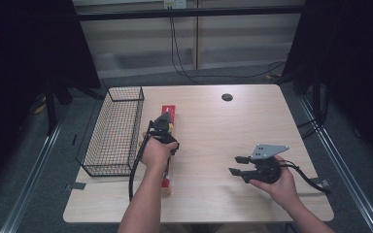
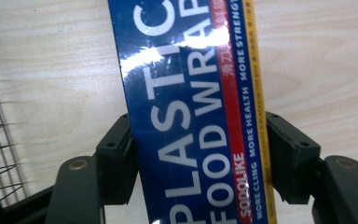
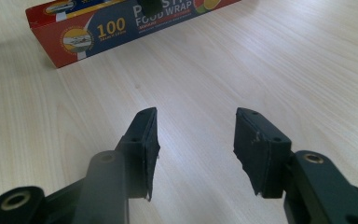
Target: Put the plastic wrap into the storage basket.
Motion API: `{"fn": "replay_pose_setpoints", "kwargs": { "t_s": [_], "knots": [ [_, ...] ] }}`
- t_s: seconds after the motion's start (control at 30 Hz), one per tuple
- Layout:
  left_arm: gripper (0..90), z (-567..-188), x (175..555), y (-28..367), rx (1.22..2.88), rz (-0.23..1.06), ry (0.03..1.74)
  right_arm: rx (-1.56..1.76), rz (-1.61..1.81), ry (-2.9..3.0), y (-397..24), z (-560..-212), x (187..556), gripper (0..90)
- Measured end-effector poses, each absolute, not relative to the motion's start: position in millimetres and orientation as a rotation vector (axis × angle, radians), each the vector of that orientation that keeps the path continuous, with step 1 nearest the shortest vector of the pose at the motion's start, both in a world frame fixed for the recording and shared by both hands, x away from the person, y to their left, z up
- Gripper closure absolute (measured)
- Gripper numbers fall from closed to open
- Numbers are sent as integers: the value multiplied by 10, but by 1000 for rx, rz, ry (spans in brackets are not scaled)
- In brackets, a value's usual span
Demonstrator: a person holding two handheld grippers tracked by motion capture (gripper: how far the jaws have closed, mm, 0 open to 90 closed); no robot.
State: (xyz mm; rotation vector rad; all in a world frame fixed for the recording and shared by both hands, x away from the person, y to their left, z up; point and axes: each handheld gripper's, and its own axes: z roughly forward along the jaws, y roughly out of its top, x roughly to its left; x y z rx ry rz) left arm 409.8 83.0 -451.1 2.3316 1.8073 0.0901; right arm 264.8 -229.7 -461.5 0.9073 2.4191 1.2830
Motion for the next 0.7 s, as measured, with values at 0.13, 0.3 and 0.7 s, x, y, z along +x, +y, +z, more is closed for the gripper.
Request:
{"fn": "replay_pose_setpoints", "kwargs": {
  "t_s": [0.13,0.3,0.7],
  "knots": [
    [358,-4557,4135,798,2320,107,1827,910,1285,2413,-2300,-4614,2648,496],
    [370,-4576,4204,801,2297,79,1870,908,1284,2415,-2301,-4614,2647,496],
    [419,-4568,4343,855,2258,67,1922,905,1271,2422,-2300,-4620,2653,495]
  ]
}}
